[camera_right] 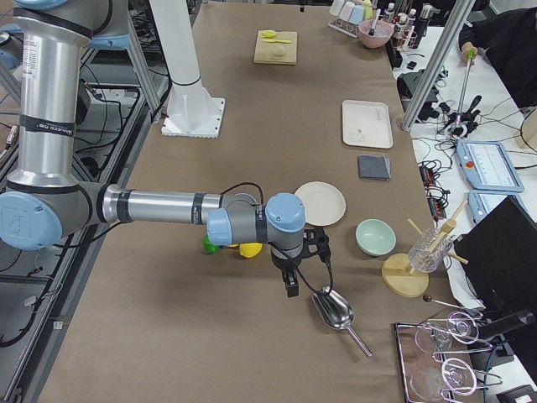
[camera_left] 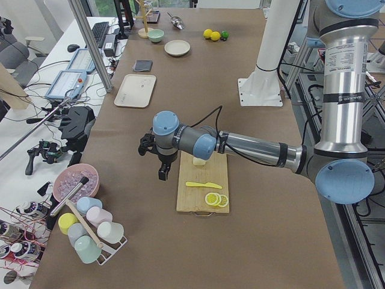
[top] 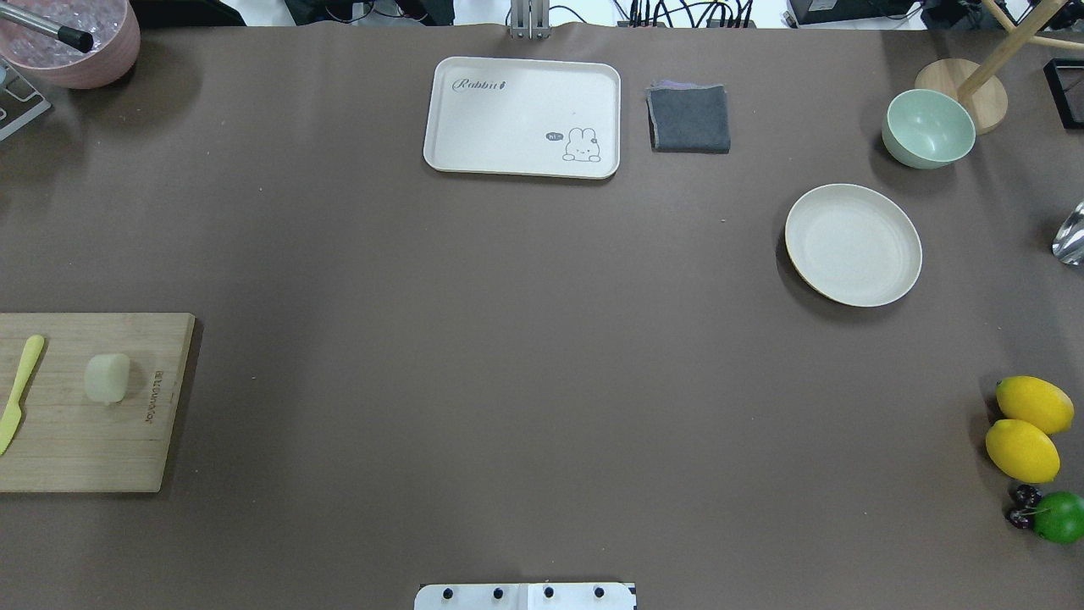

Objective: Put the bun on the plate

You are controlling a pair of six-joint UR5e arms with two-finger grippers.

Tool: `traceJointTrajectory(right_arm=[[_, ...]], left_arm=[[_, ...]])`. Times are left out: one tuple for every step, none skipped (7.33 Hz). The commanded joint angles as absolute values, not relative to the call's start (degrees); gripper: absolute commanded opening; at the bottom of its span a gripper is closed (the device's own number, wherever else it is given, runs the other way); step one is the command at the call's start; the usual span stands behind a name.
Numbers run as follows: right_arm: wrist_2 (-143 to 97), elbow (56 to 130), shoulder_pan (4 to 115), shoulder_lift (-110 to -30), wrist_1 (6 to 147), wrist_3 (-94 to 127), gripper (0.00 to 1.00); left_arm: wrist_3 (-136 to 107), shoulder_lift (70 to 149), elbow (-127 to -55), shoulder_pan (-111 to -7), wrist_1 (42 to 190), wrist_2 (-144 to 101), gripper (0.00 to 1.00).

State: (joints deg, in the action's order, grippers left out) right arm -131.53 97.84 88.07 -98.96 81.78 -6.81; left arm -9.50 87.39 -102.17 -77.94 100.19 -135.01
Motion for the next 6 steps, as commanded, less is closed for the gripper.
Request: traceJointTrajectory(right_arm=[[-133.4,98.2,88.1,-99.7,81.7,-6.9,1.00],[-133.6,98.1,88.1,-99.7,81.7,-6.9,1.00],[-133.8,98.1,88.1,-99.7,81.8,-6.9,1.00],[-133.8,98.2,88.1,-99.8,81.7,-6.9,1.00],[-133.7,97.9,88.1,-99.7,81.7,-6.9,1.00],[-133.6,97.6,88.1,-99.7,81.8,-6.9,1.00]], left_arm=[[-9.9,87.0,-102.2,-77.8,100.1,-135.0,0.98],[-9.8,86.9,-102.1,-77.8,100.1,-135.0,0.98],[-9.7,86.8,-101.7,-77.8,100.1,-134.8,0.98],[-9.6,86.7,-102.0,-78.0,100.2,-134.9,0.98],[-9.5,86.8,-101.8,-77.9,100.2,-134.7,0.98],[-9.5,86.8,-102.2,-77.9,100.2,-133.9,0.98]])
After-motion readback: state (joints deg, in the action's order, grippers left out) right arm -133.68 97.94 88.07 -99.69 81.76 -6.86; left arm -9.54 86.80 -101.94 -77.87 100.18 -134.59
